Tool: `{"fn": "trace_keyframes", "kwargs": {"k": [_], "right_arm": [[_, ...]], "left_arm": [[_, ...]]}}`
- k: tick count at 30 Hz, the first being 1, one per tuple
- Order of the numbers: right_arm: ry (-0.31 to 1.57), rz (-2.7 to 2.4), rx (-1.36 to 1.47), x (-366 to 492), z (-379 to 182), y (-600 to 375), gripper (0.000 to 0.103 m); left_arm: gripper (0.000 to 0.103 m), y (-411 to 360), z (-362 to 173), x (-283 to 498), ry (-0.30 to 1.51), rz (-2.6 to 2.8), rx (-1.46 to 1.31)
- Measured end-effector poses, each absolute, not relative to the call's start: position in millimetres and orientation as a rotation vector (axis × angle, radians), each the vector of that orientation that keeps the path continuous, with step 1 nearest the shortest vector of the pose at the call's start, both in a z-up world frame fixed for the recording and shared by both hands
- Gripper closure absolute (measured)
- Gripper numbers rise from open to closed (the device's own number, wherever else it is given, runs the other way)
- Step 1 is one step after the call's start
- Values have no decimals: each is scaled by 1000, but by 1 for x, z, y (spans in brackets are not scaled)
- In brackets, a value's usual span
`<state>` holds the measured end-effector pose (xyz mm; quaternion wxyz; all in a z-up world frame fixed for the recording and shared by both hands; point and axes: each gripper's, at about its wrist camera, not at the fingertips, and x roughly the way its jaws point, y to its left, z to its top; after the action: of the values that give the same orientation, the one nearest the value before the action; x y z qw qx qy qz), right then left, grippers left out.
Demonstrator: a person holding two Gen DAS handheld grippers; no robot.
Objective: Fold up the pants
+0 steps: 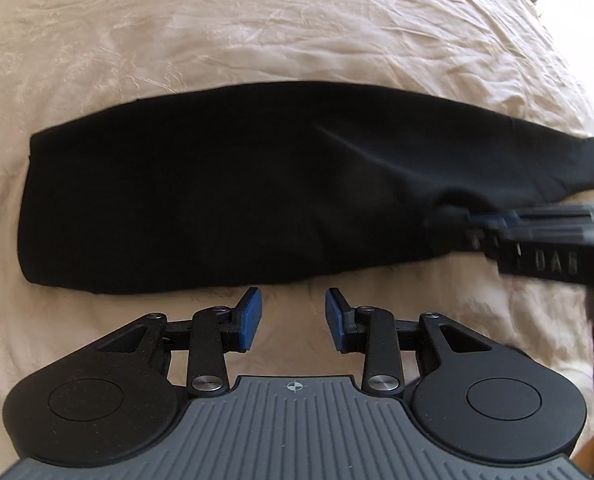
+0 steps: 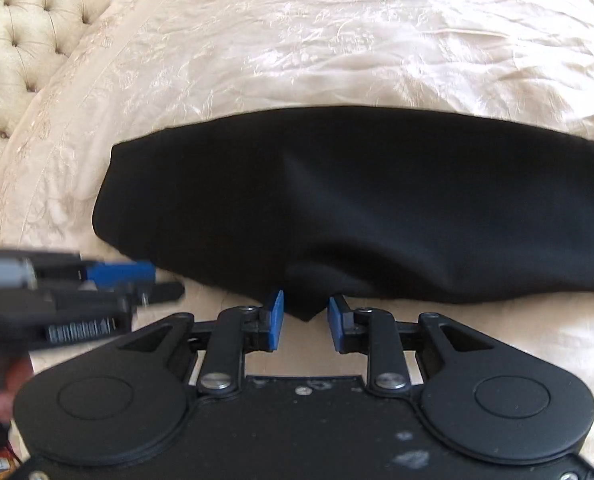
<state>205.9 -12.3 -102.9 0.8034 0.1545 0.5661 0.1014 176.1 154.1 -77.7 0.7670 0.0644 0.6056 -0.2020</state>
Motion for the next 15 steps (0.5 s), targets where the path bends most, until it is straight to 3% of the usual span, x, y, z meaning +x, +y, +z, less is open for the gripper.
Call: {"fn": "trace_keyframes", "kwargs": {"k": [10, 15], "right_arm": [[1214, 159, 510, 243, -108, -49, 76], [1202, 169, 552, 221, -98, -58, 74]], "left_arm": [[69, 101, -104, 193, 1299, -586, 286], [69, 117, -86, 222, 1309, -575, 147]]}}
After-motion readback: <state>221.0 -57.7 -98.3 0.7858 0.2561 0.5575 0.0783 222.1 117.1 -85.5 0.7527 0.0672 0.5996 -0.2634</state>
